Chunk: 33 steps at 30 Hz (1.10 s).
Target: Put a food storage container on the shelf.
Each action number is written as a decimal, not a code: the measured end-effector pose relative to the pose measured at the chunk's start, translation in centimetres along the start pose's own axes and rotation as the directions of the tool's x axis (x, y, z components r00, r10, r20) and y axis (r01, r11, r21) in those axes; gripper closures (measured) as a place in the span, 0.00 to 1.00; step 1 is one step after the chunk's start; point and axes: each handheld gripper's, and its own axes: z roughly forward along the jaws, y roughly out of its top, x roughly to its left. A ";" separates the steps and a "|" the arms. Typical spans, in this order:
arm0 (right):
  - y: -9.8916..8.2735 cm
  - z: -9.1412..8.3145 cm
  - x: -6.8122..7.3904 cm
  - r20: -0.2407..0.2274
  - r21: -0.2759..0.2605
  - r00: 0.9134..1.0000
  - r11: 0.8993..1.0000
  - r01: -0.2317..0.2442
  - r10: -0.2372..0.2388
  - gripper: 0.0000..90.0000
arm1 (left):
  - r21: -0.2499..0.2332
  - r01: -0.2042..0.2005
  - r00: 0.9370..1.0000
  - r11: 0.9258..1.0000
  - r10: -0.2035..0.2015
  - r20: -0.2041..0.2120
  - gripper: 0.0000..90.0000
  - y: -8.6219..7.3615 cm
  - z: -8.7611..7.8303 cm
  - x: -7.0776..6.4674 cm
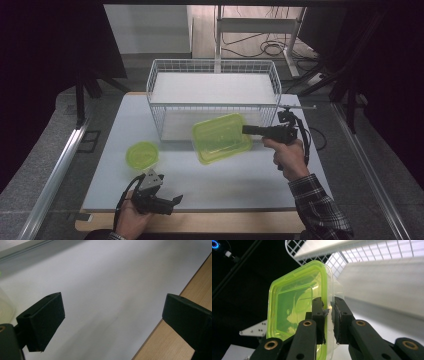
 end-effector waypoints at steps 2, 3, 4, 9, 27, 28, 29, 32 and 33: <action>0.7 -0.2 0.3 0.001 -0.014 1.000 1.000 0.005 -0.004 0.89 | -0.001 0.000 1.000 1.000 0.000 0.000 0.05 0.0 0.0 0.0; 0.7 -0.2 0.3 0.001 -0.014 1.000 1.000 0.005 -0.004 0.89 | -0.001 0.000 1.000 1.000 0.000 0.000 0.05 0.0 0.0 0.0; 1.1 -0.2 0.4 -0.001 -0.021 1.000 1.000 0.005 -0.005 0.89 | 0.000 -0.005 1.000 1.000 0.005 -0.001 0.05 0.0 0.0 0.0; 3.4 -0.5 1.4 0.006 -0.053 1.000 0.998 0.022 -0.021 0.89 | -0.004 -0.005 1.000 1.000 0.005 0.000 0.05 0.0 0.1 -0.1; 9.2 0.4 2.1 0.116 -0.145 0.993 0.989 0.040 -0.023 0.89 | -0.011 -0.015 1.000 1.000 0.015 0.002 0.05 0.0 0.1 -0.1; 9.5 0.6 2.0 0.125 -0.151 0.992 0.988 0.036 -0.017 0.89 | -0.011 -0.015 1.000 1.000 0.015 0.003 0.05 0.0 0.1 -0.1; 9.8 0.7 1.9 0.134 -0.153 0.991 0.988 0.035 -0.015 0.89 | -0.010 -0.016 1.000 1.000 0.016 0.003 0.05 0.0 0.1 -0.1; 10.4 1.2 1.8 0.148 -0.167 0.989 0.985 0.028 -0.003 0.89 | -0.009 -0.014 1.000 1.000 0.014 0.004 0.05 0.0 0.1 -0.1; 10.4 1.2 1.8 0.148 -0.167 0.989 0.985 0.028 -0.003 0.89 | -0.009 -0.015 1.000 1.000 0.016 0.004 0.05 0.0 0.1 -0.1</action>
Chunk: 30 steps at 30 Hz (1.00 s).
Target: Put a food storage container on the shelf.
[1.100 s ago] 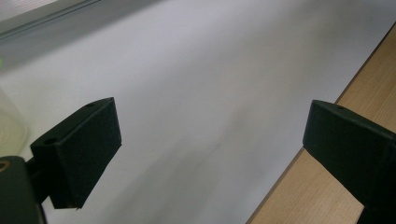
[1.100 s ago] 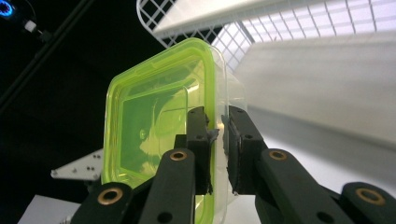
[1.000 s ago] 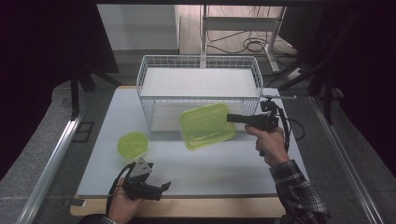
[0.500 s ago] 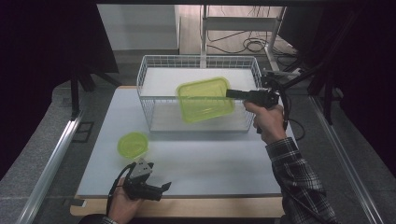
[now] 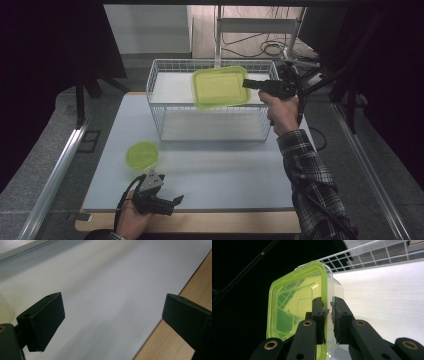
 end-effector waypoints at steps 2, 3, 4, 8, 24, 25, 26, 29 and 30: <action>0.4 0.6 0.0 0.020 -0.002 1.000 1.000 0.002 -0.002 0.89 | 0.001 -0.002 1.000 1.000 0.002 -0.002 0.05 0.0 0.0 0.0; 0.5 0.8 0.0 0.025 -0.004 1.000 1.000 -0.001 0.001 0.89 | 0.002 -0.003 1.000 1.000 0.003 -0.003 0.05 0.0 0.0 0.0; 0.5 0.8 0.0 0.025 -0.004 1.000 1.000 -0.001 0.001 0.89 | 0.002 -0.003 1.000 1.000 0.003 -0.003 0.05 0.0 0.0 0.0; 0.9 2.0 -0.4 0.060 -0.009 0.998 1.000 -0.011 0.012 0.89 | 0.006 -0.009 1.000 1.000 0.009 -0.004 0.05 0.0 0.0 0.0; 0.9 3.8 -0.4 0.235 0.028 0.968 0.996 0.086 -0.090 0.81 | 0.016 -0.014 1.000 1.000 0.014 -0.001 0.05 0.0 0.1 0.0; 0.9 3.9 -0.5 0.236 0.027 0.968 0.996 0.087 -0.091 0.81 | 0.016 -0.015 1.000 1.000 0.015 -0.001 0.05 0.0 0.1 0.0; 1.0 3.9 -0.5 0.235 0.029 0.968 0.996 0.086 -0.090 0.81 | 0.016 -0.015 1.000 1.000 0.015 -0.001 0.05 0.0 0.1 0.0; 1.1 4.1 -0.5 0.238 0.034 0.966 0.995 0.098 -0.103 0.80 | 0.017 -0.015 1.000 1.000 0.015 0.000 0.05 0.0 0.1 0.0; 1.1 4.1 -0.5 0.241 0.033 0.965 0.994 0.102 -0.107 0.80 | 0.018 -0.016 1.000 1.000 0.016 0.000 0.05 0.0 0.1 0.0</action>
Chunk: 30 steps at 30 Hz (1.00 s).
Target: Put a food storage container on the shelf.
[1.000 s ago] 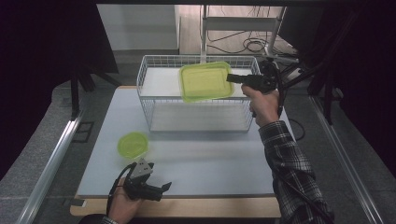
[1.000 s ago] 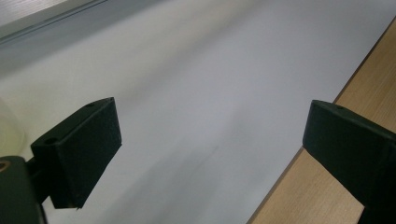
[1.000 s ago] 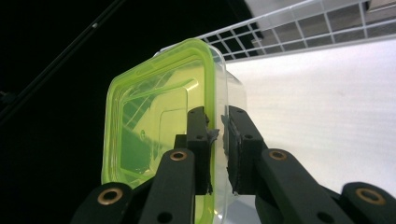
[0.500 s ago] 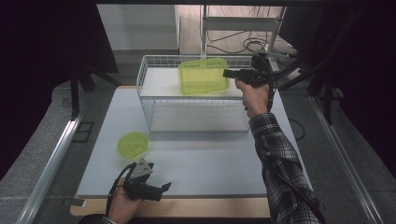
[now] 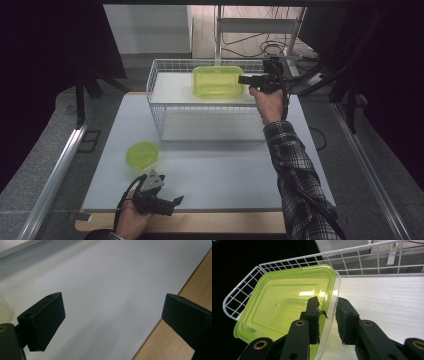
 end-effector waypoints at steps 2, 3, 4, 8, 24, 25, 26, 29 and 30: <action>0.0 0.1 0.0 0.010 0.005 1.000 1.000 0.010 -0.010 0.76 | 0.000 0.000 1.000 1.000 0.000 0.001 0.05 0.0 0.0 0.0; 0.0 0.3 0.0 0.017 0.009 1.000 1.000 0.018 -0.018 0.73 | 0.001 -0.001 1.000 1.000 0.001 0.001 0.05 0.0 0.0 0.0; 0.0 0.3 0.0 0.017 0.009 1.000 1.000 0.018 -0.018 0.73 | 0.001 -0.001 1.000 1.000 0.001 0.001 0.05 0.0 0.0 0.0; 0.0 0.6 -0.3 0.037 0.006 0.999 1.000 0.025 -0.026 0.67 | 0.002 -0.001 1.000 1.000 0.001 0.001 0.05 0.0 0.0 0.0; -0.3 -1.5 0.8 0.013 0.013 0.984 0.984 0.179 -0.179 0.42 | -0.004 0.001 1.000 1.000 -0.001 0.004 0.05 0.0 0.1 0.0; -0.4 -1.6 0.8 0.008 0.013 0.983 0.983 0.184 -0.184 0.40 | -0.005 -0.003 1.000 1.000 0.003 0.003 0.05 0.0 0.1 0.0; -0.8 -2.0 0.9 -0.001 0.018 0.980 0.980 0.200 -0.201 0.37 | -0.012 -0.001 1.000 1.000 0.001 0.004 0.05 0.0 0.1 -0.1; -1.2 -2.4 0.9 -0.010 0.022 0.976 0.975 0.219 -0.219 0.33 | -0.017 -0.005 1.000 1.000 0.005 0.008 0.05 0.0 0.1 -0.1; -1.4 -2.6 0.9 -0.012 0.022 0.974 0.974 0.226 -0.226 0.31 | -0.018 -0.007 1.000 1.000 0.007 0.008 0.05 0.0 0.1 -0.1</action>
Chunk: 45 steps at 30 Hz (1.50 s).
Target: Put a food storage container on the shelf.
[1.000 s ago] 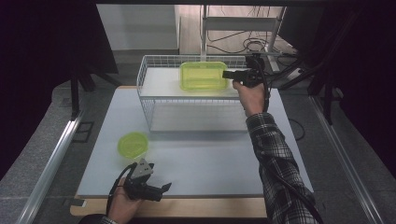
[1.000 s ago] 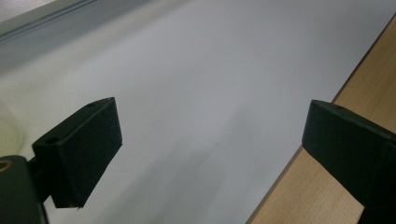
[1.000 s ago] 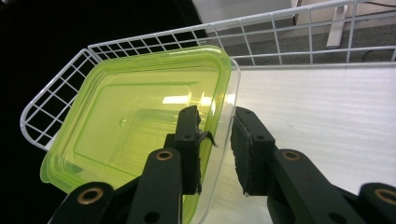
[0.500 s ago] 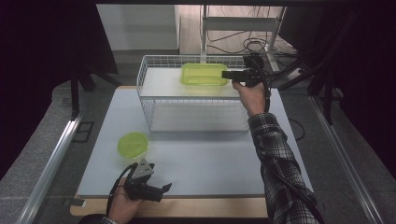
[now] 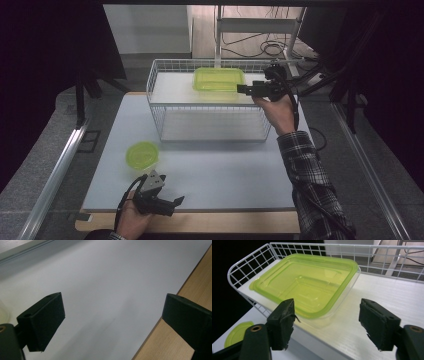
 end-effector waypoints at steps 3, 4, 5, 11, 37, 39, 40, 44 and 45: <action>-0.5 -0.5 0.2 -0.008 0.002 1.000 1.000 0.021 -0.021 0.27 | -0.006 -0.003 1.000 1.000 0.003 0.003 0.04 0.0 0.0 0.0; -0.7 -0.6 0.2 -0.012 0.002 1.000 1.000 0.027 -0.027 0.25 | -0.006 -0.003 1.000 1.000 0.003 0.003 0.04 0.0 0.0 0.0; -0.9 -0.7 0.3 -0.015 0.005 0.999 0.999 0.034 -0.034 0.24 | -0.009 -0.007 1.000 1.000 0.007 0.005 0.04 0.0 0.0 0.0; -1.9 -1.5 0.9 -0.019 0.013 0.996 0.996 0.086 -0.085 0.18 | -0.021 -0.018 1.000 1.000 0.018 0.010 0.02 0.0 0.1 0.0; -9.3 -3.9 1.9 -0.047 0.046 0.988 0.987 0.152 -0.149 0.03 | -0.026 -0.007 1.000 1.000 0.007 0.005 0.02 0.0 0.0 0.2; -10.0 -4.2 1.9 -0.046 0.042 0.987 0.987 0.156 -0.154 0.02 | -0.024 -0.010 1.000 1.000 0.010 0.002 0.02 0.0 0.0 0.2; -10.3 -4.3 1.9 -0.045 0.043 0.987 0.987 0.156 -0.154 0.02 | -0.022 -0.010 1.000 1.000 0.010 -0.001 0.02 0.0 0.0 0.2; -11.8 -4.6 1.8 -0.048 0.048 0.986 0.986 0.160 -0.157 0.01 | -0.020 -0.010 1.000 1.000 0.010 -0.003 0.03 0.0 -0.1 0.2; -12.2 -4.6 1.8 -0.045 0.048 0.986 0.986 0.161 -0.159 0.00 | -0.019 -0.011 1.000 1.000 0.011 -0.005 0.03 0.0 -0.1 0.2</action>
